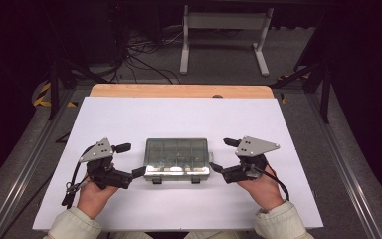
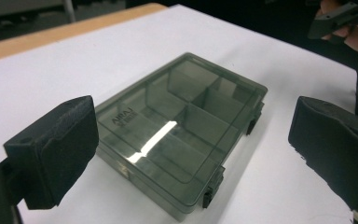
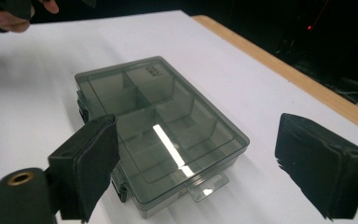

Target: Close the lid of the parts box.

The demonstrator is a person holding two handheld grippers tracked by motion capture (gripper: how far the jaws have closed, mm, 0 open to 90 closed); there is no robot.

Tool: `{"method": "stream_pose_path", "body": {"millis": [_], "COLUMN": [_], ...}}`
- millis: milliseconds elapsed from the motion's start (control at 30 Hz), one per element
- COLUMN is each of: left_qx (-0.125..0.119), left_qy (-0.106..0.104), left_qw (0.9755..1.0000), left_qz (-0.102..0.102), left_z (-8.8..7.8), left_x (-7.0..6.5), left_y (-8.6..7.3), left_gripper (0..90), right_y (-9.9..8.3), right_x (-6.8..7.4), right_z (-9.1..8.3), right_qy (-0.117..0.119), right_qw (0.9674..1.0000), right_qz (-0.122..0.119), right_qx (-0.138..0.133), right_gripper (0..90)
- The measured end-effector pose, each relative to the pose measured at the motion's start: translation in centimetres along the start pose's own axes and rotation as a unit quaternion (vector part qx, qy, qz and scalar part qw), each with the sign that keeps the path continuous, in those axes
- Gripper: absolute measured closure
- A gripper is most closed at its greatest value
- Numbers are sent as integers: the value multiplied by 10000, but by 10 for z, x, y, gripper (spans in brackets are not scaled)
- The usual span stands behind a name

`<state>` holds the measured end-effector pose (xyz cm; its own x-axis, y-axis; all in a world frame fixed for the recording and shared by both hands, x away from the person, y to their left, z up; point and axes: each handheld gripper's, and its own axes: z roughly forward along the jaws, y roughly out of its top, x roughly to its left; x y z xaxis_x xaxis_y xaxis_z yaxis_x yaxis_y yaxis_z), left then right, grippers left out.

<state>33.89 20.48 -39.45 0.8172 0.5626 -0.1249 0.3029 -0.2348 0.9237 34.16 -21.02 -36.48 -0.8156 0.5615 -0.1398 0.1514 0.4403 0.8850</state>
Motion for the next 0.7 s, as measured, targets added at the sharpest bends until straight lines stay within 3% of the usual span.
{"method": "stream_pose_path", "body": {"millis": [133, 267, 433, 600, 700], "left_qx": [-305, -502, -858, -943, -878], "left_qy": [175, 214, 328, 443, 566], "left_qw": [9993, 9985, 9958, 9946, 9944], "left_qz": [91, 89, 34, -14, 125], "left_z": [-9, -18, -34, -44, -48], "left_x": [-3, -4, -3, -3, -3], "left_y": [-7, -14, -29, -41, -50], "left_gripper": [25, 22, 17, 17, 17], "right_y": [-7, -15, -26, -36, -44], "right_x": [0, -2, -5, -6, -6], "right_z": [-13, -22, -32, -38, -42], "right_qy": [-180, -292, -363, -431, -507], "right_qw": [9995, 9985, 9972, 9965, 9956], "right_qz": [-45, 11, 64, 94, 92], "right_qx": [-265, -460, -646, -709, -782], "right_gripper": [102, 71, 43, 32, 20]}}
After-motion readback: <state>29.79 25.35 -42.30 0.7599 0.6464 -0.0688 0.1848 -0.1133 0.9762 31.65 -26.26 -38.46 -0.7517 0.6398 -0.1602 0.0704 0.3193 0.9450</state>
